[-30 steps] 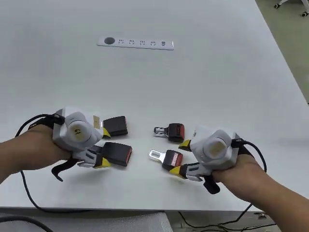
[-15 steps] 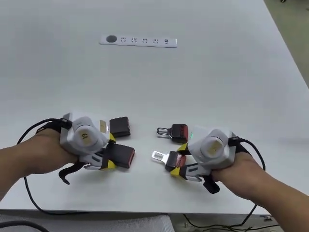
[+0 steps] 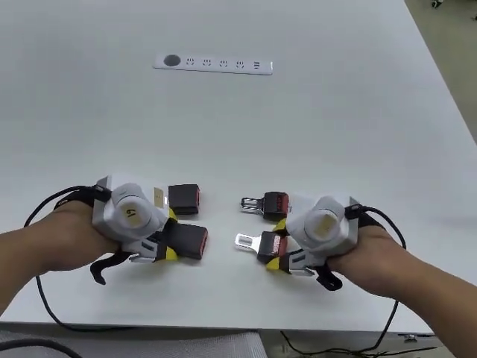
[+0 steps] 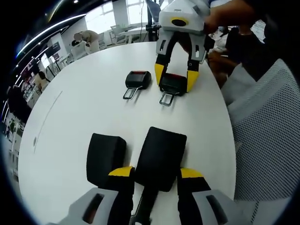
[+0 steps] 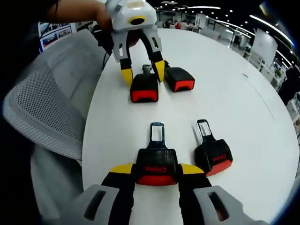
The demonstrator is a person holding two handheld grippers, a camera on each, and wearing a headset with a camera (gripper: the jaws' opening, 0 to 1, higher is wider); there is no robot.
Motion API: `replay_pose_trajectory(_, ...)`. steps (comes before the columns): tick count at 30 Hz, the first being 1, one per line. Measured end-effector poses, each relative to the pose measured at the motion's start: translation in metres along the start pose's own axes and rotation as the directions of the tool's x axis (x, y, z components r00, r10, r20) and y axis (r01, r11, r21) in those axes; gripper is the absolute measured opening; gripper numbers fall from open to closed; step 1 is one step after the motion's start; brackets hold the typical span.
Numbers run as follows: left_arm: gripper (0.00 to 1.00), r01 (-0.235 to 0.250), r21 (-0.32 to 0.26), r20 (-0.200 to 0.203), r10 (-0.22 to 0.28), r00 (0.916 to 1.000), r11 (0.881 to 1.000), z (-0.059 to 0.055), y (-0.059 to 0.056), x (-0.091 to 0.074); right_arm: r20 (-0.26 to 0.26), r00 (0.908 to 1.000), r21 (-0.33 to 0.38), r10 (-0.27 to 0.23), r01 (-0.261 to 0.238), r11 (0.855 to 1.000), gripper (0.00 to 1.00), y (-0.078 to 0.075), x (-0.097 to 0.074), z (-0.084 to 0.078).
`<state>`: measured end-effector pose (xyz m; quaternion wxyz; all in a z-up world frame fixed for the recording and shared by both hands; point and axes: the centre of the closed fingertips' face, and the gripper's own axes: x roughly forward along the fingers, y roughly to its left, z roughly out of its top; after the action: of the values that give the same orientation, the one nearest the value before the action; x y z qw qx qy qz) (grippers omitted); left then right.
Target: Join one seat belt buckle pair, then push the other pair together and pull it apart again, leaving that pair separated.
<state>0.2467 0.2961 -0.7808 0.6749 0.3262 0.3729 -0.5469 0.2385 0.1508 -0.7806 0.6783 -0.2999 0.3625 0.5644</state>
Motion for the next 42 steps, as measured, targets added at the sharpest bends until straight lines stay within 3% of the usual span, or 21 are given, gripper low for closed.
replay_pose_trajectory(10,0.33,0.001,0.059,-0.011,-0.001,0.9999,0.998,0.004,-0.010,-0.001,0.023,0.9981,-0.085,0.057,-0.055,0.995,0.33,-0.001,0.003,0.002)
replay_pose_trajectory(13,0.32,-0.001,0.052,-0.015,0.002,0.9999,0.999,0.003,-0.010,-0.001,0.022,0.9975,-0.099,0.068,-0.065,0.993,0.32,0.001,0.003,0.002)
replay_pose_trajectory(25,0.32,0.007,0.068,-0.031,-0.005,0.9995,0.998,0.006,-0.014,-0.002,0.018,0.9980,-0.085,0.060,-0.058,0.995,0.32,0.000,0.005,0.002)
replay_pose_trajectory(36,0.32,0.007,0.042,-0.058,-0.004,0.9983,0.999,0.005,-0.013,-0.001,0.032,0.9989,-0.066,0.034,-0.032,0.997,0.32,0.007,0.025,0.029)
replay_pose_trajectory(42,0.32,0.008,0.046,-0.059,-0.005,0.9983,0.999,0.006,-0.014,-0.002,0.003,0.9998,-0.098,0.017,-0.017,0.995,0.32,0.015,0.028,0.039)
